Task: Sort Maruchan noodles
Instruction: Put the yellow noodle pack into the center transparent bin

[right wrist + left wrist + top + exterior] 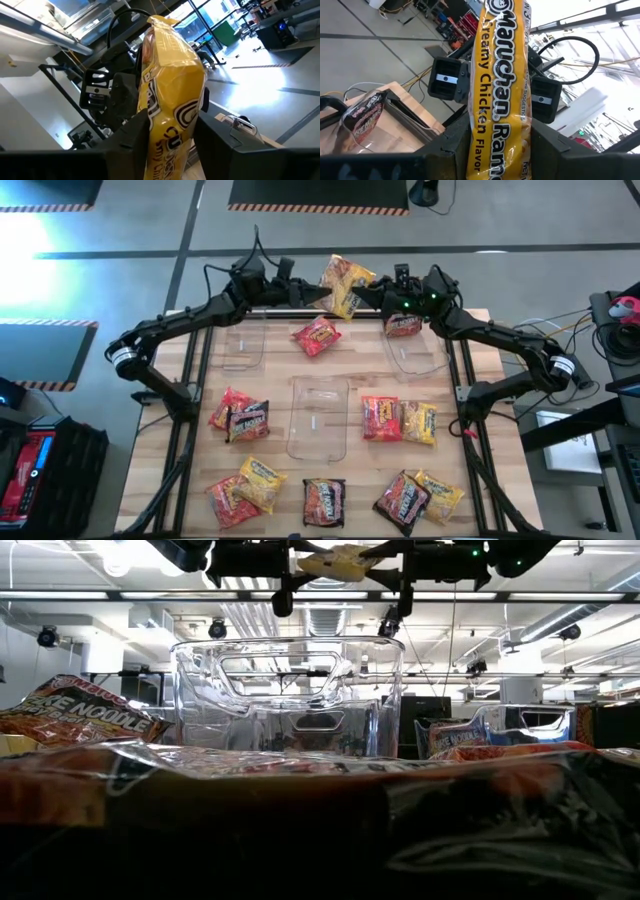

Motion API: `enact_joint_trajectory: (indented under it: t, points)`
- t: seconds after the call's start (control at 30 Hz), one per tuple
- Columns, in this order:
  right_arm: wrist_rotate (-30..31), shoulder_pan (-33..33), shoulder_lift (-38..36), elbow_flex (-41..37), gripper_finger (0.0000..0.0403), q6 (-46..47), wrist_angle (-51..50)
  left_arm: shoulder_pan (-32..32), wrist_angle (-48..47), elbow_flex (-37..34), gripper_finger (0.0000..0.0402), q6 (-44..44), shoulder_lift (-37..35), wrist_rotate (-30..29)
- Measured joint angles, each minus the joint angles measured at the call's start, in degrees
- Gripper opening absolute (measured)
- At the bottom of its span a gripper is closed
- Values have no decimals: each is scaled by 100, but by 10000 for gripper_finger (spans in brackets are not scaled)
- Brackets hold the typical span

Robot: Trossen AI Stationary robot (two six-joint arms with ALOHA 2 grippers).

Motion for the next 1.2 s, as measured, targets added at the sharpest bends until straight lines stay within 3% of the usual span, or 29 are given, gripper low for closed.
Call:
enact_joint_trajectory:
  t: [0.53,0.7,0.93,1.2]
  points:
    - [-109,-39,-28,0,114,-17,-10,9,-29,0,213,599,2,-256]
    - [-297,-147,-50,0,114,21,-149,282,-67,0,237,754,2,283]
    - [-762,-212,-59,0,114,63,-672,812,-551,0,250,704,-2,753]
    - [-1967,-114,-61,0,114,198,-1601,1176,-1232,0,249,1027,-2,802]
